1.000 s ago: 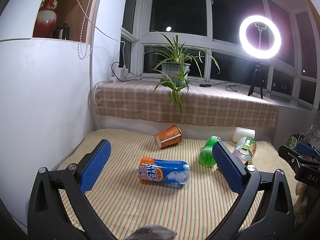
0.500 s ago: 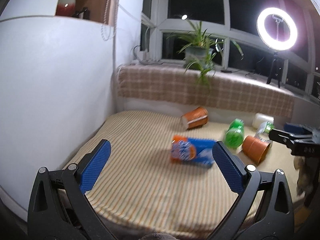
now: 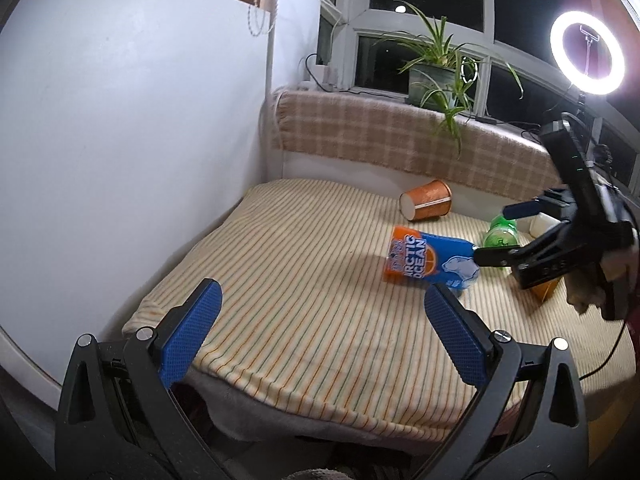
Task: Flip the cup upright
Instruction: 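Move the right tool to the lying Arctic Ocean bottle and close on it, then lift the blue-and-orange bottle off the mattress with the right tool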
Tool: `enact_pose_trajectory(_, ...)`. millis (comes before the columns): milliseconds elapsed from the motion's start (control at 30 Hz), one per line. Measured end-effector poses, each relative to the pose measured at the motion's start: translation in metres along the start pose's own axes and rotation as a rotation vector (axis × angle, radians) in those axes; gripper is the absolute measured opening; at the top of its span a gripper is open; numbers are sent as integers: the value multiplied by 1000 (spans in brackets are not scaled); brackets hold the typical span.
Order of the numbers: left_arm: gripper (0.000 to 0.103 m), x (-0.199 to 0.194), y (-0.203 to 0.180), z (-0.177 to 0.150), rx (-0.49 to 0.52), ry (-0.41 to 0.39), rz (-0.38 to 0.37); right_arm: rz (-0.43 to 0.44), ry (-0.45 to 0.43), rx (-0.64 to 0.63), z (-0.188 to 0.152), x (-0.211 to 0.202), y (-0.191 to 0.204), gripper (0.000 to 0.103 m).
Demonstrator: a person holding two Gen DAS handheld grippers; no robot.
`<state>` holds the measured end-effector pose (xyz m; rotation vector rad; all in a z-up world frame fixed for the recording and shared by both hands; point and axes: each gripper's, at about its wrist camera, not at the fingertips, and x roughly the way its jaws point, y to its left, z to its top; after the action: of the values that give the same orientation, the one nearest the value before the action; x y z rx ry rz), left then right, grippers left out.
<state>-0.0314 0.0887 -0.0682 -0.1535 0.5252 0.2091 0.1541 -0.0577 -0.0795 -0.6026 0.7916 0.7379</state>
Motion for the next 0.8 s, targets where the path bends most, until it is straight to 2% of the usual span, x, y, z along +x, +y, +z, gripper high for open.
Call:
enact_pose_trajectory(200, 103, -2, 13, 0, -26, -4, 19, -43, 137, -145, 16, 45, 14, 98)
enact_pose_trajectory(400, 103, -3, 25, 1, -43, -3, 32, -99, 224, -239, 14, 73, 22, 94)
enact_pose_trajectory(533, 103, -2, 27, 2, -48, -5, 32, -104, 256, -259, 13, 85, 21, 75)
enact_pose_trajectory(800, 103, -2, 26, 3, -40, -6, 31, -94, 224, -206, 9, 74, 15, 72)
